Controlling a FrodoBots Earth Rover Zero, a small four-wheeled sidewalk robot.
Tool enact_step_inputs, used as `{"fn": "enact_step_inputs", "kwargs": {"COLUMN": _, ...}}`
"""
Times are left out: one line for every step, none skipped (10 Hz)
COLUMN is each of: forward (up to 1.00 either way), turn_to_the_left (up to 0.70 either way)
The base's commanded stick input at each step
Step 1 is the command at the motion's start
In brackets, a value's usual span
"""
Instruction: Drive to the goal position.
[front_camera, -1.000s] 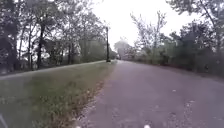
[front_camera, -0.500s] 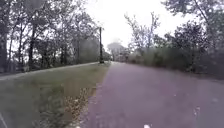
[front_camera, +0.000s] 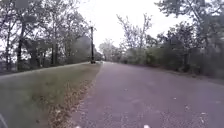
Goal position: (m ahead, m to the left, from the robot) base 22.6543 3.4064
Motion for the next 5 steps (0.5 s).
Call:
{"fn": "enact_step_inputs", "kwargs": {"forward": 0.70, "turn_to_the_left": 0.00}}
{"fn": "enact_step_inputs", "kwargs": {"forward": 0.70, "turn_to_the_left": 0.00}}
{"fn": "enact_step_inputs", "kwargs": {"forward": 0.70, "turn_to_the_left": 0.00}}
{"fn": "enact_step_inputs", "kwargs": {"forward": 0.70, "turn_to_the_left": 0.00}}
{"fn": "enact_step_inputs", "kwargs": {"forward": 0.70, "turn_to_the_left": 0.00}}
